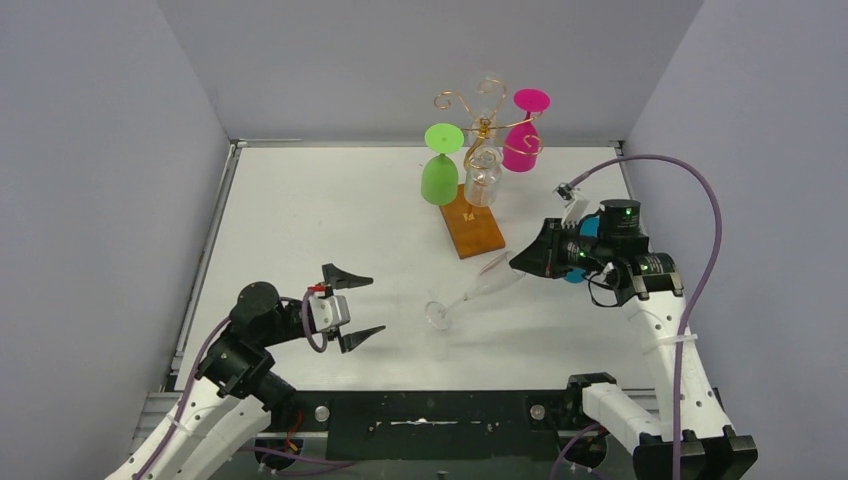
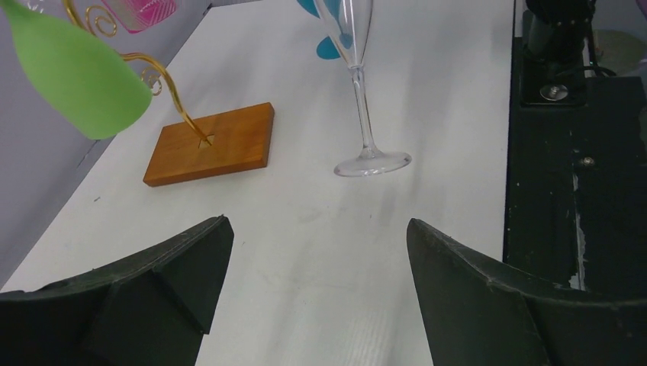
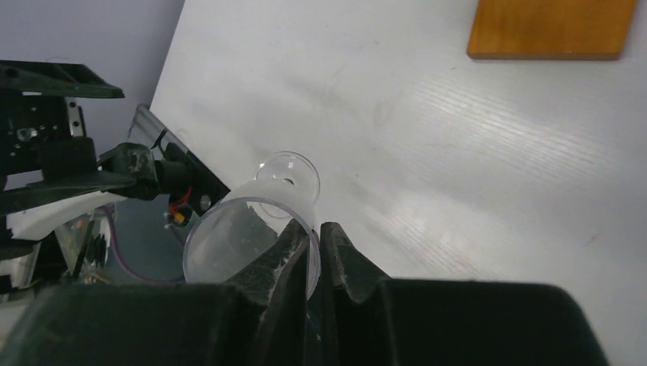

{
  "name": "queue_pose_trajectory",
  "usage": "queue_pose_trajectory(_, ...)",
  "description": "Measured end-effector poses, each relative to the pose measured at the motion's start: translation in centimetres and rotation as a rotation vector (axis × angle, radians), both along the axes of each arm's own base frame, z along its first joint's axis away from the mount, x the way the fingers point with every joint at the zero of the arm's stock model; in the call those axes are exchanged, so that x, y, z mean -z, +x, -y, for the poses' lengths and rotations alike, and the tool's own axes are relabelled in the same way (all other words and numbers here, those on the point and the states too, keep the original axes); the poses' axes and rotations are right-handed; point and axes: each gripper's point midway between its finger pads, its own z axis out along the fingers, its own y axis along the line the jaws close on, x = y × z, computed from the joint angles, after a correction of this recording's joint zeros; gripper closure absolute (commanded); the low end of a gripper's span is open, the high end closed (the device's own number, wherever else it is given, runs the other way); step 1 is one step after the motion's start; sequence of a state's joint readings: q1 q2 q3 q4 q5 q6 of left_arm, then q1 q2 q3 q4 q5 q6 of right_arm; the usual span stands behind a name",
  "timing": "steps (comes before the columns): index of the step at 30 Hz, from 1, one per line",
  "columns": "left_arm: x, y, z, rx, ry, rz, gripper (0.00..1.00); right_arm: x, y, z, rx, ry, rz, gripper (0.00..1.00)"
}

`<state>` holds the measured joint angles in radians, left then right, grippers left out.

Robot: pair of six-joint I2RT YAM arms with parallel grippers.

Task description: Place the wine glass upside down on the wine glass rack

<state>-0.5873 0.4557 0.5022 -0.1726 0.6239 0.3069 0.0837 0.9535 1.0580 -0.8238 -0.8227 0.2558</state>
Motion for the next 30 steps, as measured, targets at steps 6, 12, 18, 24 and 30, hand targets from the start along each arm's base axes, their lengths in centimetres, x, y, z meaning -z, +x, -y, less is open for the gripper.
queue_pose_trajectory(6,0.1,-1.5,0.6,0.117,0.021,0.062,0.27,-1.3,-1.7,-2.8,-0.144,0.125,-0.007,1.00)
queue_pose_trajectory(12,-0.1,-3.0,1.0,0.225,0.027,0.131,0.49,-3.3,-3.1,-5.0,-0.257,0.237,0.005,1.00)
queue_pose_trajectory(18,-0.3,-4.3,1.4,0.320,0.024,0.176,0.58,-4.5,-4.2,-6.7,-0.332,0.310,-0.023,1.00)
queue_pose_trajectory(24,1.1,-5.0,1.6,0.389,0.055,0.158,0.57,-5.3,-4.8,-8.0,-0.386,0.364,-0.030,1.00)
queue_pose_trajectory(30,1.3,-5.5,1.7,0.430,0.055,0.157,0.65,-5.0,-5.1,-9.3,-0.428,0.372,-0.063,1.00)
